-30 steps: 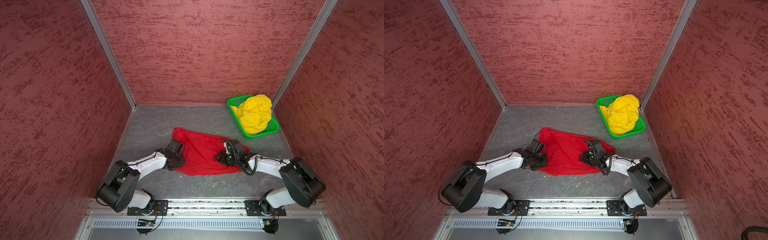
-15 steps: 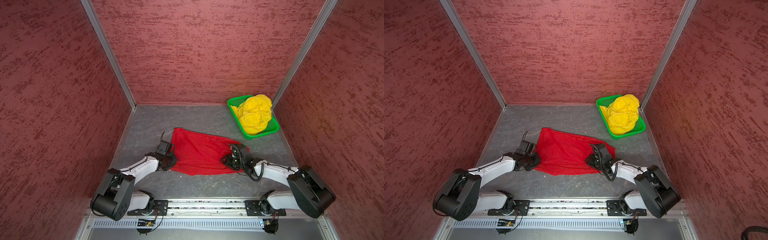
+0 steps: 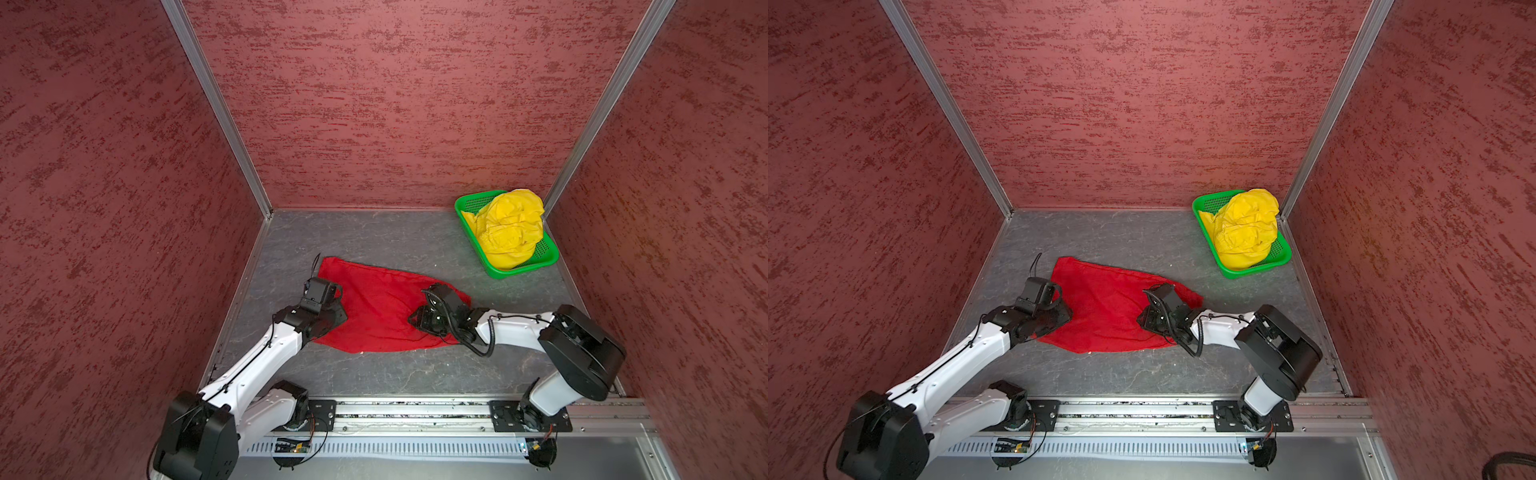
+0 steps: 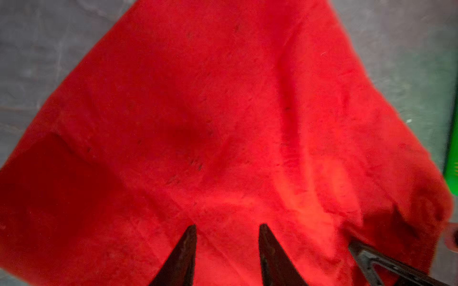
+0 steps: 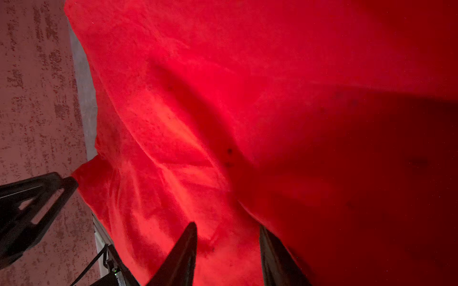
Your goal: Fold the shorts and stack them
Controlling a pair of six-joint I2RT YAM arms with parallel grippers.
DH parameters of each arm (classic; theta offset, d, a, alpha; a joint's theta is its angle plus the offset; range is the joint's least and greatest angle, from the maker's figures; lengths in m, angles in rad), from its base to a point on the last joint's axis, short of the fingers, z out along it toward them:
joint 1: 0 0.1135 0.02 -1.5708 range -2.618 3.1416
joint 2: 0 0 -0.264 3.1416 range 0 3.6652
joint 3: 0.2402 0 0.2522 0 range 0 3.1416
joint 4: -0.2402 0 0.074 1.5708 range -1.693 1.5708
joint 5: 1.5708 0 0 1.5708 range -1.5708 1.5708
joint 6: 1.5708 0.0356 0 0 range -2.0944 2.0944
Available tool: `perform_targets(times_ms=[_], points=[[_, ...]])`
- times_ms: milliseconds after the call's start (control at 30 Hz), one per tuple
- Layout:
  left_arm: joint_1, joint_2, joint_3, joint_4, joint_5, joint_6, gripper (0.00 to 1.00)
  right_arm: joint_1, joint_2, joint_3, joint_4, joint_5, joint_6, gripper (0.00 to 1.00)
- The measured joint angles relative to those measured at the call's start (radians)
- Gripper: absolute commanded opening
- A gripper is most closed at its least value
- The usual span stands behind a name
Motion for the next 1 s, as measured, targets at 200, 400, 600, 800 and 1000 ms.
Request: perform_targets(times_ms=[200,400,600,800,1000], points=[[-0.160,0.030,0.082,0.045,-0.039,0.166,0.67,-0.055,-0.137,0.009,-0.067,0.002,-0.047,0.45],[-0.339,0.189,0.167,0.135,-0.056,0.393,0.69,-0.224,-0.330,-0.017,-0.147,-0.014,-0.132,0.47],[-0.495,0.353,0.257,0.257,0.005,0.679,0.74,-0.415,-0.451,-0.072,-0.262,-0.049,-0.225,0.49],[-0.585,0.534,0.332,0.328,0.116,0.897,0.83,-0.573,-0.496,-0.120,-0.328,-0.109,-0.292,0.49],[-0.632,0.721,0.406,0.377,0.180,1.026,0.88,-0.667,-0.519,-0.172,-0.357,-0.158,-0.316,0.52]])
